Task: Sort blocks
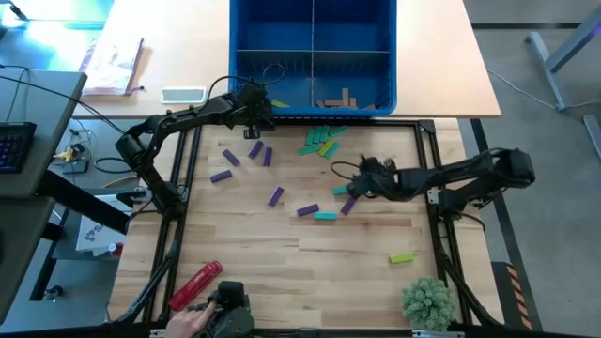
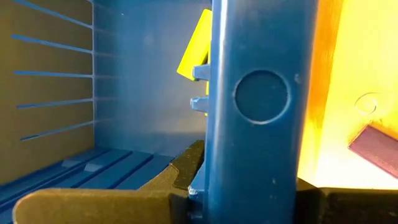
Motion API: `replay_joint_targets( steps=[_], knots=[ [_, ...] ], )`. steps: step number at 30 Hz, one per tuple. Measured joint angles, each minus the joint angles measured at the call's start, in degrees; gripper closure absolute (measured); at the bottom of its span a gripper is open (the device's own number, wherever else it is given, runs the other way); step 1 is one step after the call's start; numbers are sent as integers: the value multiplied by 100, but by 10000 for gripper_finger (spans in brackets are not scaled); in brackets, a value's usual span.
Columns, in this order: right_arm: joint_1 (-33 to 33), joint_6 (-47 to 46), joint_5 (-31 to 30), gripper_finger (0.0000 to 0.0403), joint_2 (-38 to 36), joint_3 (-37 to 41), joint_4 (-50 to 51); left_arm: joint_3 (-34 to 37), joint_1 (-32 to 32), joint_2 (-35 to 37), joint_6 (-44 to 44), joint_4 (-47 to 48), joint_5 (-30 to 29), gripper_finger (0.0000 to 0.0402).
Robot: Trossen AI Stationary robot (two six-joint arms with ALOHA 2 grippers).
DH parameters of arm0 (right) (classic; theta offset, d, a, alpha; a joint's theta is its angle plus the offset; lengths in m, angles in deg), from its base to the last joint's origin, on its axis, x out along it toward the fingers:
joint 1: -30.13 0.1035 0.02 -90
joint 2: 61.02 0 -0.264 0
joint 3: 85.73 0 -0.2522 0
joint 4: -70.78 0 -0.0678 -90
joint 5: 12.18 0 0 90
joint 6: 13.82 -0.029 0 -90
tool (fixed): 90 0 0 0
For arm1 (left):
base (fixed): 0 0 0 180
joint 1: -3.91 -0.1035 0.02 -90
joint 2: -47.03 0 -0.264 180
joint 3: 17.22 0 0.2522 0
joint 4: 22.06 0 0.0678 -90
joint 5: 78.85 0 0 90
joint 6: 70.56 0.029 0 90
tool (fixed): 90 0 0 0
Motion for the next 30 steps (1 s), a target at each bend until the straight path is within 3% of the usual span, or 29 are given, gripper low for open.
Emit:
replay_joint_targets(
  steps=[2, 10, 16, 23, 26, 30],
  knots=[
    [-53, -578, 296, 192, 175, 290, -74, 0, 0, 0, -1, -2, 2, 345],
    [-313, -1520, 177, 192, 363, 380, 615, 0, 0, 0, -11, -7, 7, 344],
    [-763, -1593, 583, 192, 635, 380, 849, 0, 0, 0, -52, -13, 24, 344],
    [-1092, -1577, 1067, 194, 1205, 327, 463, 0, 4, 0, -94, 32, 37, 343],
    [-1029, -1437, 1041, 212, 1233, 325, 421, -1, 4, 0, -99, 31, 37, 343],
    [-963, -1247, 1076, 268, 1223, 329, 326, -2, 2, 0, -105, 39, 65, 343]
  ],
)
